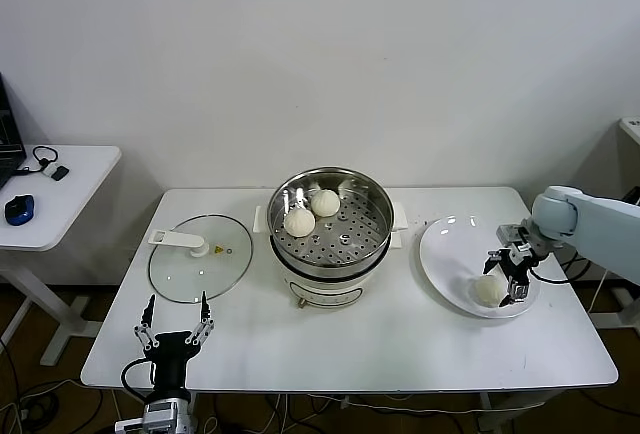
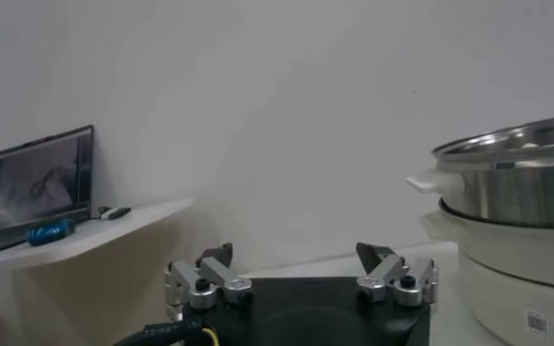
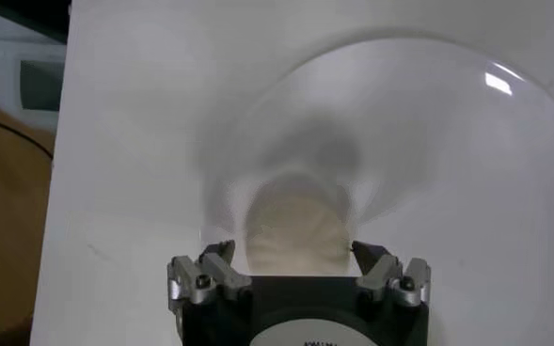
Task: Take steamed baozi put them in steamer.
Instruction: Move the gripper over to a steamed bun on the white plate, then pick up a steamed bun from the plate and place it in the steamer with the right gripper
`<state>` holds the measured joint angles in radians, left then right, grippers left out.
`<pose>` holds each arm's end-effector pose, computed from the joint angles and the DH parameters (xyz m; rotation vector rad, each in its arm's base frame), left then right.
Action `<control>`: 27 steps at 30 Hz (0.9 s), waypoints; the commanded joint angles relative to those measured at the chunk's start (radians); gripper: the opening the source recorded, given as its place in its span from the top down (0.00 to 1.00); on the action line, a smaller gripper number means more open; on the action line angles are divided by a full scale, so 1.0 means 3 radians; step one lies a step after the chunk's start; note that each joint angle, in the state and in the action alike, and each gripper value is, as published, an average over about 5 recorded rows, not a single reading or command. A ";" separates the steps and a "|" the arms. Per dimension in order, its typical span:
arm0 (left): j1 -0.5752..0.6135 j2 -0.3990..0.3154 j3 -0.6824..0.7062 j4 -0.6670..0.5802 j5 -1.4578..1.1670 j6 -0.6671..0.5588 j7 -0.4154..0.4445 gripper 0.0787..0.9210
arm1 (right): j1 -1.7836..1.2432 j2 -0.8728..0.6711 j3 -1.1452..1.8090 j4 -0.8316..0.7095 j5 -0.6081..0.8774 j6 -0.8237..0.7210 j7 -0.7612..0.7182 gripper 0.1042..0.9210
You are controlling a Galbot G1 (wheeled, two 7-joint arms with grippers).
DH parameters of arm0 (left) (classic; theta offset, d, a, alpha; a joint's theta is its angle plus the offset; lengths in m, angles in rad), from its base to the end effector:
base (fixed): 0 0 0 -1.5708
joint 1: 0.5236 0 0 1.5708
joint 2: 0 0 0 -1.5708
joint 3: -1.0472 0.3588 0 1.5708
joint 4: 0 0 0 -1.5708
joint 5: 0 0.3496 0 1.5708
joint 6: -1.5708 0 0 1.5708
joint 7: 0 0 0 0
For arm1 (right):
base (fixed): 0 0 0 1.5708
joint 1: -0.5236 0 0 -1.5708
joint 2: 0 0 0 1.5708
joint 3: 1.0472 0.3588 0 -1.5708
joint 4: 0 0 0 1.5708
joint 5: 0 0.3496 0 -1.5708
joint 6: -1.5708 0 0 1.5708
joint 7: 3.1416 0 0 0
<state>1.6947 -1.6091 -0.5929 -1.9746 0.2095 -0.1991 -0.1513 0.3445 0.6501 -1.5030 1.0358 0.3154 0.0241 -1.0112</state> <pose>0.1218 0.0138 -0.3706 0.2829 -3.0727 -0.3364 0.5078 -0.2640 -0.2265 1.3115 -1.2406 1.1968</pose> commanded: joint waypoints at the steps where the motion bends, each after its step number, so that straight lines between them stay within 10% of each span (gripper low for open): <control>1: 0.0002 -0.0128 0.0003 -0.0004 -0.0002 -0.0002 0.0002 0.12 | -0.0047 -0.0001 0.0034 -0.0027 -0.0046 -0.0004 0.0006 0.14; 10: 0.0019 -0.0132 0.0011 -0.0035 0.0027 -0.0014 0.0017 0.12 | 0.0070 -0.0024 -0.0045 0.0032 -0.0068 0.0006 0.0035 0.36; 27: 0.0005 -0.0129 0.0033 -0.0030 0.0032 -0.0008 0.0012 0.12 | 0.1956 0.0432 -0.1256 0.0865 0.0368 0.0543 0.0045 0.41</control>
<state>1.6959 -1.6091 -0.5843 -1.9851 0.2183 -0.2014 -0.1472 0.5864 0.6835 -1.6850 1.1558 0.3506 0.0860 -0.9967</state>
